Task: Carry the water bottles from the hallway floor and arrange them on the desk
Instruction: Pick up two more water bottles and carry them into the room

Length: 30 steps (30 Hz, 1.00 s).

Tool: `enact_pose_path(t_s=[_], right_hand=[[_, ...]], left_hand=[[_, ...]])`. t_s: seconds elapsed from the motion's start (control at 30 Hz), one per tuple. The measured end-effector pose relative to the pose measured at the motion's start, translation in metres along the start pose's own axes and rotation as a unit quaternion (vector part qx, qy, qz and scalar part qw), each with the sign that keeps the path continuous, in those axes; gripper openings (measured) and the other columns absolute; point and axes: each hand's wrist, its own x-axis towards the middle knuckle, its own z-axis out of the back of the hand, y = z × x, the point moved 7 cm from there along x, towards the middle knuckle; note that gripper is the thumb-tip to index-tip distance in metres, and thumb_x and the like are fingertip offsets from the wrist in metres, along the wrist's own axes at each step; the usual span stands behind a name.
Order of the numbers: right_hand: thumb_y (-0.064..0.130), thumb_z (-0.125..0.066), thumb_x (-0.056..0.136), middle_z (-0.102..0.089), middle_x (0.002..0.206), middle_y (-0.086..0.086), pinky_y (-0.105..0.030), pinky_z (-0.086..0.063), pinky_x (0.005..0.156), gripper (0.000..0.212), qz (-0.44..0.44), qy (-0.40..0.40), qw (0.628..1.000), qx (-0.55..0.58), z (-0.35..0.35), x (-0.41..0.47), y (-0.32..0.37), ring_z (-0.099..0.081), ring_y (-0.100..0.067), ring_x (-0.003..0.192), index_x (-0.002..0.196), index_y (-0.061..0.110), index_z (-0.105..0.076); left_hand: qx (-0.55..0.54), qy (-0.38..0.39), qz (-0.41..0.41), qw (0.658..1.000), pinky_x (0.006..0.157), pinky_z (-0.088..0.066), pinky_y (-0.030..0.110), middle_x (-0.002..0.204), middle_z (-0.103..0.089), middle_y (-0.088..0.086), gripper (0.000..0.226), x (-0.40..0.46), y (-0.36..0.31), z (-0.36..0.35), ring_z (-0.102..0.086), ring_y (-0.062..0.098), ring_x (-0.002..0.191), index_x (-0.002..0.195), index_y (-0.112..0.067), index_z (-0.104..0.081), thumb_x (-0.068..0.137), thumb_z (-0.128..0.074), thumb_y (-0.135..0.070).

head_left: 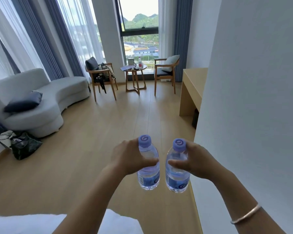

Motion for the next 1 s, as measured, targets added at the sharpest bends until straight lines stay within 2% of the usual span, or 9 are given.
enact_pose_path(t_s=[0.13, 0.23, 0.4, 0.57, 0.8, 1.0], right_hand=[[0.046, -0.073, 0.072, -0.053, 0.074, 0.025, -0.002, -0.041, 0.06, 0.029, 0.012, -0.019, 1.0, -0.016, 0.019, 0.071, -0.03, -0.055, 0.01, 0.073, 0.079, 0.044, -0.045], [0.046, -0.073, 0.072, -0.053, 0.075, 0.026, -0.006, -0.042, 0.058, 0.032, 0.008, -0.031, 0.999, -0.021, 0.029, 0.113, -0.052, -0.056, 0.004, 0.071, 0.087, 0.04, -0.046], [0.049, -0.07, 0.073, -0.053, 0.074, 0.027, -0.004, -0.04, 0.057, 0.031, -0.012, -0.036, 0.999, -0.025, 0.037, 0.184, -0.092, -0.057, 0.002, 0.07, 0.091, 0.04, -0.047], [0.056, -0.065, 0.069, -0.06, 0.078, 0.018, -0.023, -0.052, 0.069, 0.025, -0.043, -0.041, 0.998, -0.012, 0.034, 0.265, -0.132, -0.061, -0.007, 0.074, 0.079, 0.042, -0.048], [0.05, -0.069, 0.069, -0.063, 0.077, 0.014, -0.022, -0.05, 0.07, 0.022, -0.1, -0.101, 0.99, 0.007, 0.045, 0.388, -0.179, -0.061, -0.004, 0.075, 0.078, 0.038, -0.052], [0.048, -0.07, 0.07, -0.061, 0.072, 0.014, -0.013, -0.042, 0.06, 0.022, -0.161, -0.146, 0.976, 0.004, 0.062, 0.464, -0.218, -0.058, -0.002, 0.071, 0.077, 0.036, -0.052]], left_hand=[[-0.002, -0.015, 0.01, 1.0, 0.048, -0.029, 0.02, 0.054, -0.048, -0.011, 0.044, 0.076, 0.003, -0.005, -0.045, 0.006, 0.054, 0.058, -0.028, -0.042, 0.056, -0.069, -0.062], [-0.008, -0.014, 0.02, 1.0, 0.047, -0.03, 0.019, 0.055, -0.05, -0.01, 0.043, 0.124, 0.009, -0.01, -0.045, 0.003, 0.053, 0.06, -0.028, -0.044, 0.055, -0.07, -0.061], [-0.008, -0.007, 0.007, 1.0, 0.048, -0.032, 0.021, 0.056, -0.052, -0.009, 0.044, 0.206, 0.02, -0.021, -0.048, 0.005, 0.055, 0.06, -0.027, -0.045, 0.051, -0.064, -0.066], [-0.021, 0.002, -0.02, 1.0, 0.052, -0.038, 0.025, 0.06, -0.057, -0.004, 0.046, 0.302, 0.041, -0.038, -0.049, 0.012, 0.055, 0.066, -0.021, -0.053, 0.049, -0.062, -0.063], [-0.013, 0.028, -0.095, 0.995, 0.047, -0.031, 0.021, 0.054, -0.051, -0.008, 0.034, 0.453, 0.068, -0.042, -0.043, 0.007, 0.05, 0.058, -0.03, -0.044, 0.05, -0.061, -0.059], [-0.031, 0.038, -0.146, 0.988, 0.047, -0.027, 0.018, 0.051, -0.047, -0.009, 0.036, 0.57, 0.078, -0.05, -0.042, 0.005, 0.048, 0.059, -0.029, -0.044, 0.055, -0.067, -0.056]])
